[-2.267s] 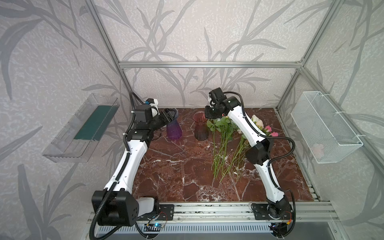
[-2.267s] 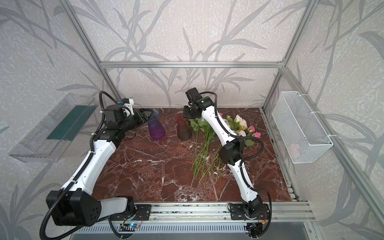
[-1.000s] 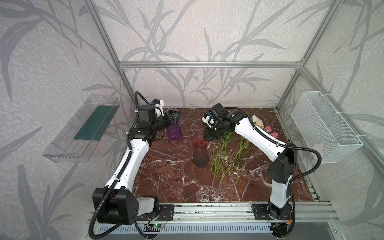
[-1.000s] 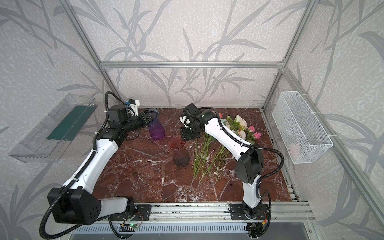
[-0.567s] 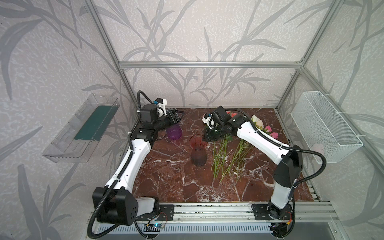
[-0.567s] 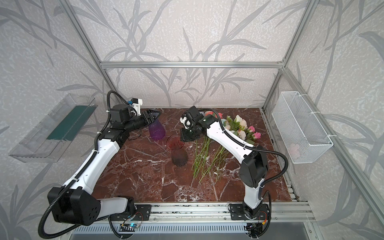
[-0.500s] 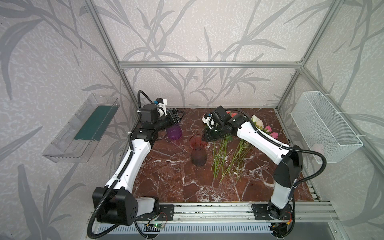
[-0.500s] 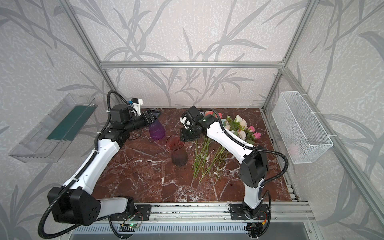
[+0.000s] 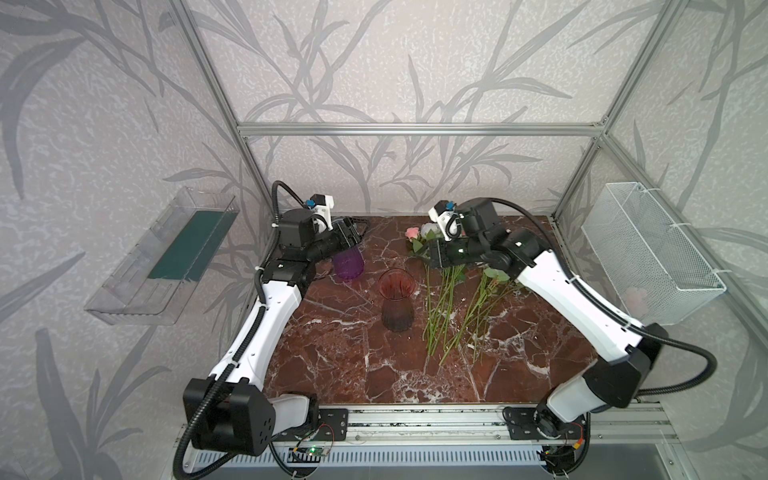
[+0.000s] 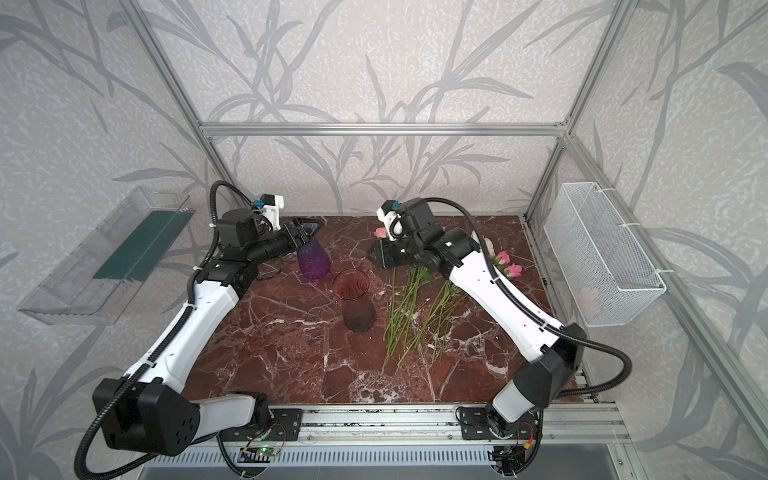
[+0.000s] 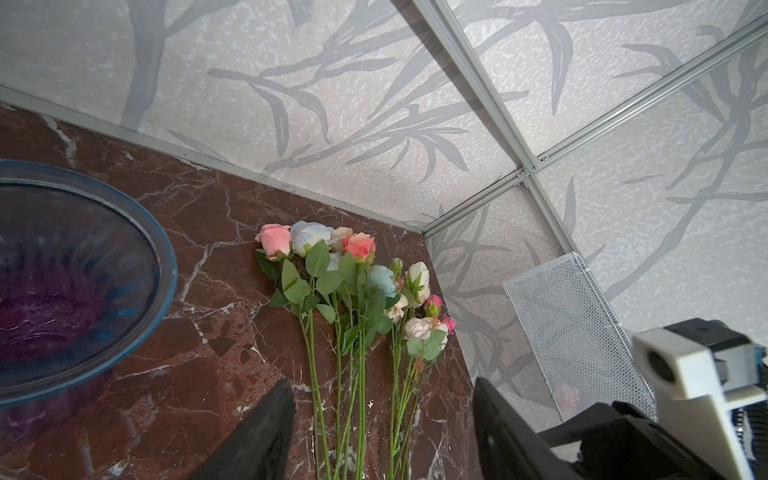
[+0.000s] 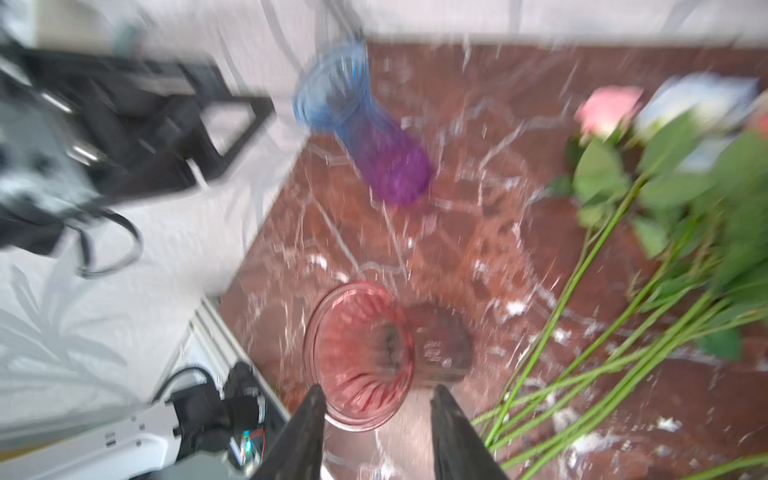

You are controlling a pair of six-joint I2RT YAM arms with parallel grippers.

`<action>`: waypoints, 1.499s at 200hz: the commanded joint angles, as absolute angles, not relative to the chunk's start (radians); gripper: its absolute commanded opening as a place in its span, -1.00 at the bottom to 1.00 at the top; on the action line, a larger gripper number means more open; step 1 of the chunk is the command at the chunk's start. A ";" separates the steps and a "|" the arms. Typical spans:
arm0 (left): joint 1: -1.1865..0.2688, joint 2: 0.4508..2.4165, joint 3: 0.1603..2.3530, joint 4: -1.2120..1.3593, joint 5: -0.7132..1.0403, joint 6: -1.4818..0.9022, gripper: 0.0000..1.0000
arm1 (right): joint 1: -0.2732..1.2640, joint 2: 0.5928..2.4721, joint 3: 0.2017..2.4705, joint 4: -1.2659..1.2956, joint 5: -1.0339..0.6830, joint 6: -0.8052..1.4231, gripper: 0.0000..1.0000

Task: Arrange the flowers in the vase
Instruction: 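Release the pink vase and grasp a white rose stem with the right gripper, then lift the white rose upright with the right gripper while the left gripper approaches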

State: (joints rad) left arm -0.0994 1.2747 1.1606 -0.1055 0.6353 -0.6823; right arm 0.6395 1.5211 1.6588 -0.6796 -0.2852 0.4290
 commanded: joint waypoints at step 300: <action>-0.119 1.263 1.129 -0.015 0.667 -0.742 0.37 | 0.514 2.045 1.355 -0.333 -0.313 0.506 -0.61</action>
